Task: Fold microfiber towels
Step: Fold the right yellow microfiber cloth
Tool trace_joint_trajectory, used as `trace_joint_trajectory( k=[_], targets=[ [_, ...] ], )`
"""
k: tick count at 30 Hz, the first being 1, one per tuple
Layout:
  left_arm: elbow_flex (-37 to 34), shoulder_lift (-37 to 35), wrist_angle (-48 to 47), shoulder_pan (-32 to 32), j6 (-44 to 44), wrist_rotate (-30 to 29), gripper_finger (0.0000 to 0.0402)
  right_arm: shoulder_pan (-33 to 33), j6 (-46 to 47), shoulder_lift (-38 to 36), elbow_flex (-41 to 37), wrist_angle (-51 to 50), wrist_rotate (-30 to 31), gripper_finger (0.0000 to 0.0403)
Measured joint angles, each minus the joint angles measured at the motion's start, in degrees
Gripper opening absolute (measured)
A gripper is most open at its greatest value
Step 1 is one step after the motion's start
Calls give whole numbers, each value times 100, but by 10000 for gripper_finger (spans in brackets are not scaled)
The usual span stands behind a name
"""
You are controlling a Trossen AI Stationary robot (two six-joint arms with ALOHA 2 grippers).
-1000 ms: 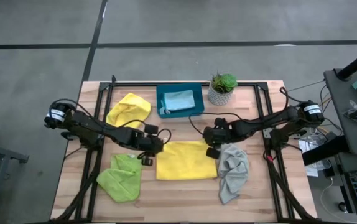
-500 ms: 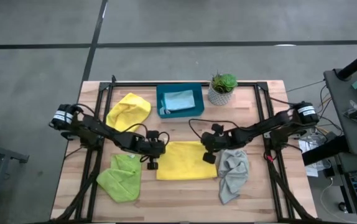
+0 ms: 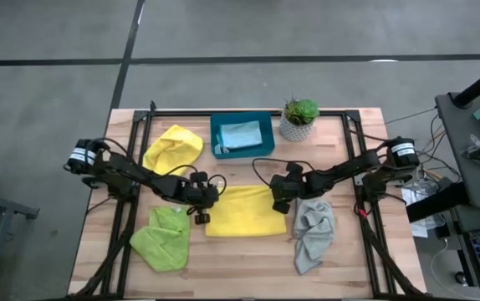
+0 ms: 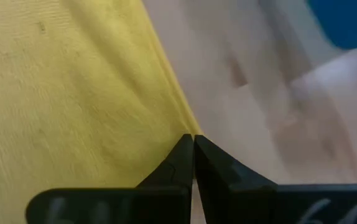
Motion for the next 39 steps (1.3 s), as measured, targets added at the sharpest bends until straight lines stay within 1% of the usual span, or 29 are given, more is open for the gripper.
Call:
trace_joint_trajectory(
  k=[5, 10, 13, 17, 21, 24, 28, 30, 35, 39],
  targets=[
    [9, -221, -72, 48, 34, 1, 6, -74, -99, -345, -2, -8, 11, 8],
    [15, -517, -59, 48, 34, 2, 6, -72, -66, -808, -2, -44, -184, 9],
    [52, -710, -14, 48, 26, 0, 6, -102, 82, -1043, 1, -33, -568, 9],
    [89, -772, 251, -50, 23, 8, 6, -102, 177, -1255, 1, -28, -1281, 9],
    [100, -738, 535, -185, 16, 44, 6, -88, 788, -1316, 1, -37, -1971, 17],
    [100, -699, 812, -282, -11, 43, 6, -61, 1273, -1320, 1, -31, -2384, 39],
    [100, -669, 1127, -478, -19, 94, 6, 28, 1549, -1320, 1, -33, -2616, 81],
    [102, -671, 1189, -599, -54, 101, 6, 103, 1838, -1320, 1, -36, -2690, 104],
    [102, -674, 1312, -894, -173, 30, 6, 240, 3019, -1318, -2, -135, -2696, 157],
    [98, -627, 1665, -993, -185, -101, 6, 272, 3303, -1313, -5, -462, -2708, 187]
  ],
)
